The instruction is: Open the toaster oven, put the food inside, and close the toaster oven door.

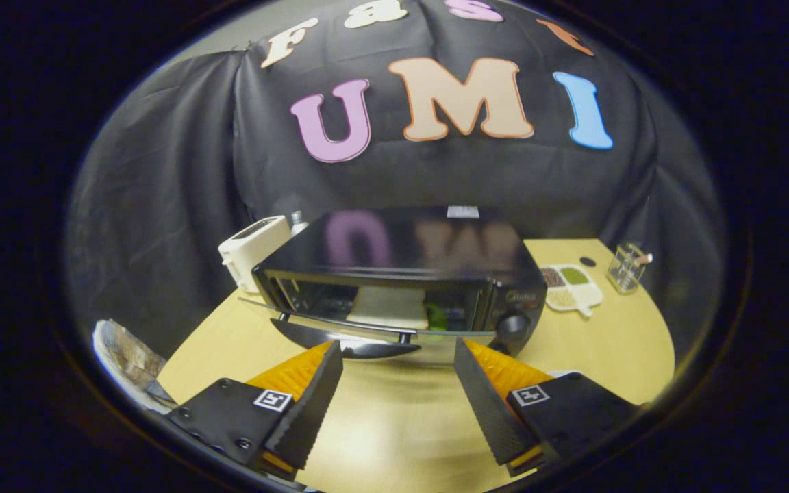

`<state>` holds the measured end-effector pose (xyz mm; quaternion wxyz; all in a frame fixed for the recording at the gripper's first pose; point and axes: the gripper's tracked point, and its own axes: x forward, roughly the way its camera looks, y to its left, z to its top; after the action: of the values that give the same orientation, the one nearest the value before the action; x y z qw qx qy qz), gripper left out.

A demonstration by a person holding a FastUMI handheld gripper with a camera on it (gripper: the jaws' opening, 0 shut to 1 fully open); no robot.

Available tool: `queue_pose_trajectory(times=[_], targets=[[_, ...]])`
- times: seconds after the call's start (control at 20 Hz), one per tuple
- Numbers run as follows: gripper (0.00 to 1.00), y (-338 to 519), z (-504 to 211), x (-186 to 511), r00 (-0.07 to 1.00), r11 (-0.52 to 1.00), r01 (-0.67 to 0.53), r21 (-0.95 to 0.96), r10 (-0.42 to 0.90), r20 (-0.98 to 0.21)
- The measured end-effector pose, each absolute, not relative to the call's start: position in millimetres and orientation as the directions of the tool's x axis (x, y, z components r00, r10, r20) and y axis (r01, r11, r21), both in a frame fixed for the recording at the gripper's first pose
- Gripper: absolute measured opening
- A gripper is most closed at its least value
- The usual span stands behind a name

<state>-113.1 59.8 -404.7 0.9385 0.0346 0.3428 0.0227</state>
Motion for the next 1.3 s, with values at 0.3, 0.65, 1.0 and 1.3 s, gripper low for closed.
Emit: queue_pose_trajectory(times=[0.3,0.65,1.0,1.3], targets=[[1.0,58.8,-340.7,-85.4,0.862,0.997,-0.012,0.077,0.05,-0.504],[0.99,8.9,-164.3,-34.9,0.99,0.996,0.085,0.005,-0.084,-0.112],[0.99,-79.3,-20.5,-6.8,0.976,0.98,0.2,-0.01,-0.198,0.087],[0.99,-172.4,21.7,-25.2,0.933,0.939,0.332,-0.086,-0.314,0.178]])
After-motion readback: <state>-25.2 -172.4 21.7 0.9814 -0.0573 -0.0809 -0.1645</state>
